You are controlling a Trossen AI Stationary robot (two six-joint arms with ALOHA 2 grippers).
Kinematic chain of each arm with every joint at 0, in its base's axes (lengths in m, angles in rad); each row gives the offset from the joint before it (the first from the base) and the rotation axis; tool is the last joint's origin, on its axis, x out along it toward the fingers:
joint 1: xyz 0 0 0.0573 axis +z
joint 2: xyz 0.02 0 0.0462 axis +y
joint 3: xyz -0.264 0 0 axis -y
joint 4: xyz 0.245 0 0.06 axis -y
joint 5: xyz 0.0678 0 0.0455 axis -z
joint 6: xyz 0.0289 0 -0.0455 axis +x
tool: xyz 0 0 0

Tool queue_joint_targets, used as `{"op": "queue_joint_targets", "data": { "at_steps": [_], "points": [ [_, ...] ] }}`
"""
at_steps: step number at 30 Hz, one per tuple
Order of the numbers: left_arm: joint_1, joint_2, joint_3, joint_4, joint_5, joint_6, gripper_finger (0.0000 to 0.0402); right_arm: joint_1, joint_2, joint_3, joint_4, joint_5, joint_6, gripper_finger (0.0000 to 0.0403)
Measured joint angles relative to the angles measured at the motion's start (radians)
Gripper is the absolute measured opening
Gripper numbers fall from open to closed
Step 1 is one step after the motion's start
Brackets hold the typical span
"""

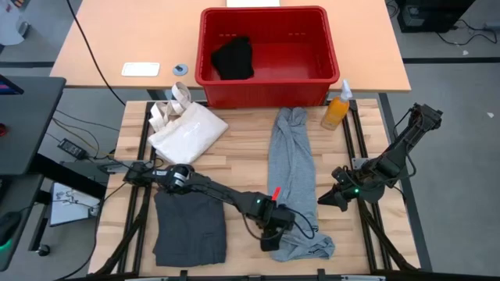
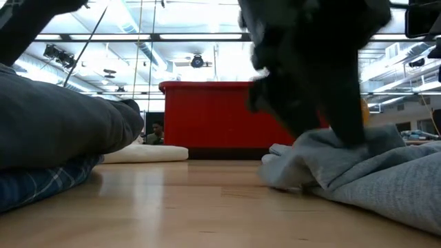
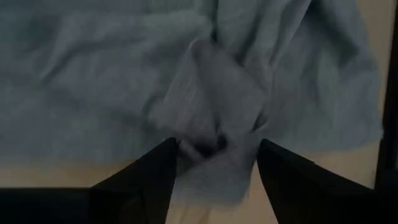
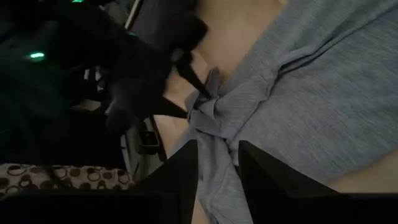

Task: Fold Laundry from Bin
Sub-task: Fold the light gray t-shirt

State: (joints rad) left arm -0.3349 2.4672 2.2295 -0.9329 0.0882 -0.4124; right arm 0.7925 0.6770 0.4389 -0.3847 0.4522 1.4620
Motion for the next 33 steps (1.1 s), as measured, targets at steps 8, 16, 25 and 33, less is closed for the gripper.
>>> {"op": "queue_joint_targets", "data": {
  "at_steps": [8,16,25,33],
  "points": [
    [0.007,-0.011,0.001,0.002,0.166,-0.182,0.0038,0.0,0.017,0.0,0.02,0.0,-0.026,0.0123],
    [-0.036,-0.096,0.002,0.274,0.297,-0.494,0.0004,0.0,0.005,0.0,0.017,-0.008,-0.048,0.0123],
    [-0.123,-0.1,0.003,0.303,0.077,-0.697,0.0002,0.0,-0.016,0.0,-0.036,-0.083,-0.052,0.0123],
    [-0.147,-0.075,0.002,0.154,-0.099,-0.702,0.0019,0.0,-0.017,0.0,-0.032,-0.086,-0.041,0.0123]
  ]
}}
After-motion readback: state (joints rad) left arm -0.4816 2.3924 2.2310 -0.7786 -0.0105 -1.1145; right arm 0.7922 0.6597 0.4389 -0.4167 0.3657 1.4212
